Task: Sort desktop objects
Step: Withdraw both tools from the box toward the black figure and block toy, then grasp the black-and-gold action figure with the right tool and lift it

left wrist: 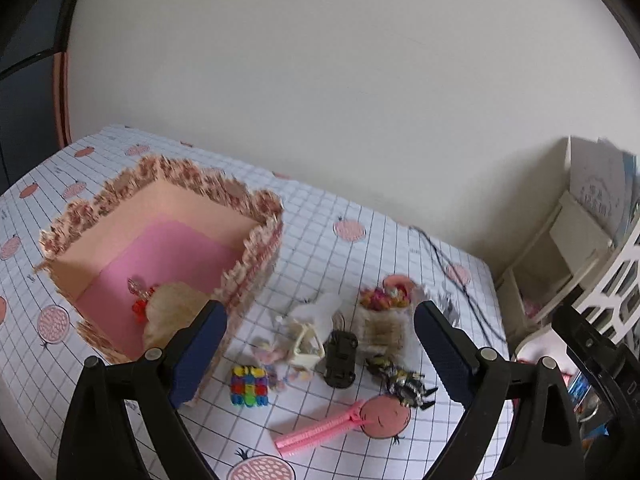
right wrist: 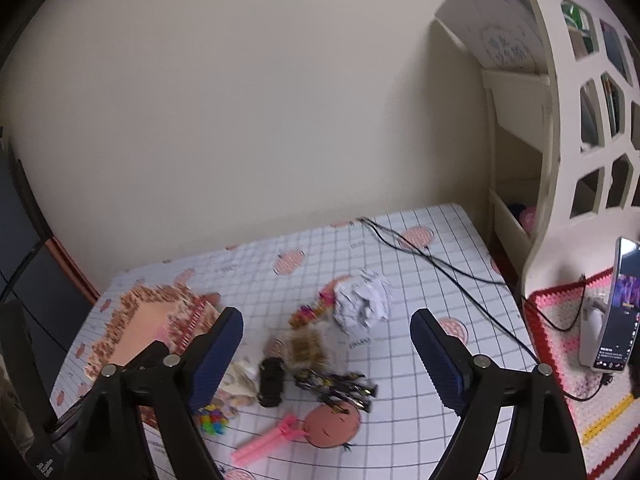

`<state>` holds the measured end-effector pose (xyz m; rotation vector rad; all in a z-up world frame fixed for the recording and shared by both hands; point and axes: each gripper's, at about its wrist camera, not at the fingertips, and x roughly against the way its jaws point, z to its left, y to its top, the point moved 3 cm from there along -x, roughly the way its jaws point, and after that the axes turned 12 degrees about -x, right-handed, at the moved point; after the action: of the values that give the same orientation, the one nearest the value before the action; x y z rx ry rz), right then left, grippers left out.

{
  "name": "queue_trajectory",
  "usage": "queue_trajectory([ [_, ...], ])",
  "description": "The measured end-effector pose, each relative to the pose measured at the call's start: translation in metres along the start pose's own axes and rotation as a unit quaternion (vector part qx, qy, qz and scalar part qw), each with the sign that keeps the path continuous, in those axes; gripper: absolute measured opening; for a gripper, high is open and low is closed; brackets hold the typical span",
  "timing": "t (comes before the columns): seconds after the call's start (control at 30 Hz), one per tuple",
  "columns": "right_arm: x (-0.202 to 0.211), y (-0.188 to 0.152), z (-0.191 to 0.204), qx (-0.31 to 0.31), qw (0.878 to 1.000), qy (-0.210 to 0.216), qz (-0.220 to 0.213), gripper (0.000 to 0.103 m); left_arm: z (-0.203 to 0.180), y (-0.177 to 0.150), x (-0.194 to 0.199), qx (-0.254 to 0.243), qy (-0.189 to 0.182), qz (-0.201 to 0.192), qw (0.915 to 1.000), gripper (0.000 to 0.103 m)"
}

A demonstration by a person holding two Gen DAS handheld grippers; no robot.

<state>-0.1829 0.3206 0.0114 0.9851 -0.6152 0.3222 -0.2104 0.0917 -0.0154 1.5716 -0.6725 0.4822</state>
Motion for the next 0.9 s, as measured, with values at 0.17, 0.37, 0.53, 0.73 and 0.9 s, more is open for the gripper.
queue_trajectory([
  [0.17, -0.03, -0.018, -0.016, -0.003, 0.999, -0.013, 0.044, 0.088, -0.008, -0.019, -0.03, -0.007, 0.002, 0.058, 0.9983, 0.095],
  [0.37, -0.075, -0.047, -0.03, 0.003, 0.994, -0.039, 0.102, 0.088, -0.004, -0.044, -0.056, 0.0, 0.017, 0.109, 0.9939, 0.095],
  [0.53, -0.101, -0.067, -0.031, 0.007, 0.99, -0.045, 0.136, 0.088, 0.004, -0.058, -0.069, 0.008, 0.04, 0.14, 0.9894, 0.095],
  [0.73, -0.128, -0.084, -0.029, 0.016, 0.985, -0.055, 0.162, 0.088, 0.016, -0.07, -0.082, 0.022, 0.052, 0.167, 0.9844, 0.095],
  [0.9, -0.148, -0.095, -0.028, 0.027, 0.982, -0.067, 0.176, 0.088, 0.021, -0.079, -0.092, 0.027, 0.059, 0.185, 0.9806, 0.095],
])
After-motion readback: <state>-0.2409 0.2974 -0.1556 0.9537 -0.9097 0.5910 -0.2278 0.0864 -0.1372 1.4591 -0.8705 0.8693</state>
